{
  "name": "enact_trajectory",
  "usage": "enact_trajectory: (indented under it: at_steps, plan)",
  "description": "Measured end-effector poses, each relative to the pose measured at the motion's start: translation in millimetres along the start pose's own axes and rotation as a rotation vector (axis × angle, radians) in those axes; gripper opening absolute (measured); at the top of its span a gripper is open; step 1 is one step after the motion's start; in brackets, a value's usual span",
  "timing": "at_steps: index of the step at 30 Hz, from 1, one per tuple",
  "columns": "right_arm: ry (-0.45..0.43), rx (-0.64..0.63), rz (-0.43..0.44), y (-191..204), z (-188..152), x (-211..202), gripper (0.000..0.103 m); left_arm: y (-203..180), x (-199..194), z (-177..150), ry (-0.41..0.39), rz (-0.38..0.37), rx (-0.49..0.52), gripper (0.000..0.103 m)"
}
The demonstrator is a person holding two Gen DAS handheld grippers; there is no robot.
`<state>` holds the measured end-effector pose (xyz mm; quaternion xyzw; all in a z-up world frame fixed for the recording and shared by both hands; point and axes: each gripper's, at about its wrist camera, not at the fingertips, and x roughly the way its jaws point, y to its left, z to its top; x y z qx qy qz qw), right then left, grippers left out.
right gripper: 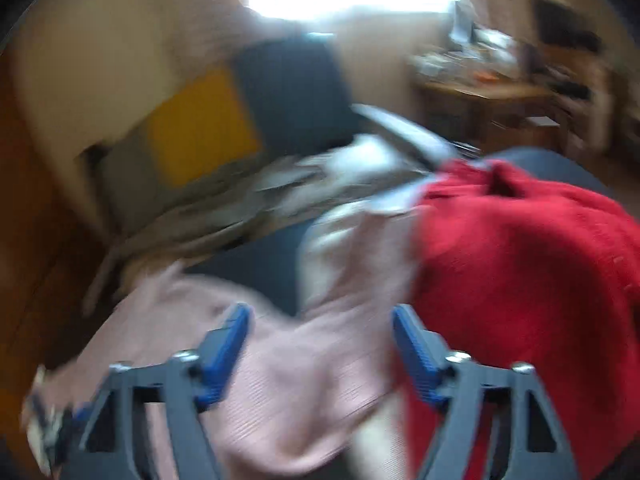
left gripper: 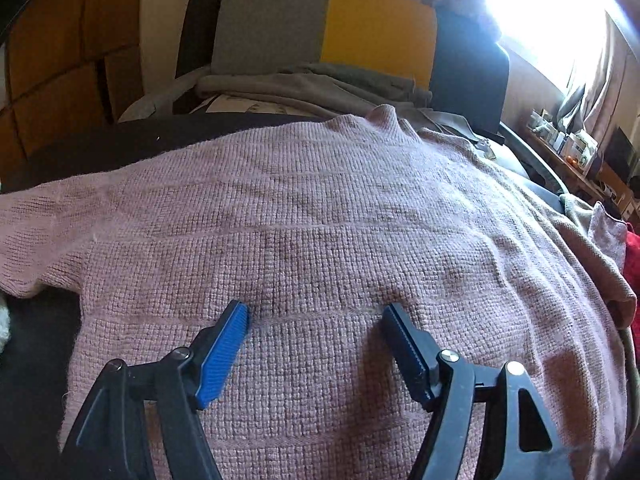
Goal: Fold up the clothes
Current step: 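Move the right gripper to the pink sleeve cuff beside the red sweater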
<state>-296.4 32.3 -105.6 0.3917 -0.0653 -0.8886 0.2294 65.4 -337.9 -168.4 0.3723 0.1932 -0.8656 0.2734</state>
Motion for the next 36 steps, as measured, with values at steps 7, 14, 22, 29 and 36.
enact_trajectory:
  at_steps: [7,14,22,29,36]
  plan:
    - [-0.004,0.093,-0.117,-53.8,48.3,33.5,0.061,4.2,4.2,1.3,-0.002,-0.004,-0.003,0.073]
    - [-0.026,0.045,-0.126,-49.8,55.3,60.4,0.052,7.1,5.7,1.8,-0.002,-0.009,-0.003,0.074]
    - [0.03,-0.054,-0.207,-40.0,51.0,82.7,0.015,6.6,6.6,1.7,-0.003,-0.006,-0.001,0.075]
    - [0.056,-0.06,-0.224,-42.4,51.4,55.8,0.013,8.3,6.7,2.1,-0.002,-0.011,-0.002,0.075]
    - [0.062,0.11,-0.067,-64.3,49.5,35.9,0.074,8.2,6.2,2.3,0.0,-0.014,-0.004,0.075]
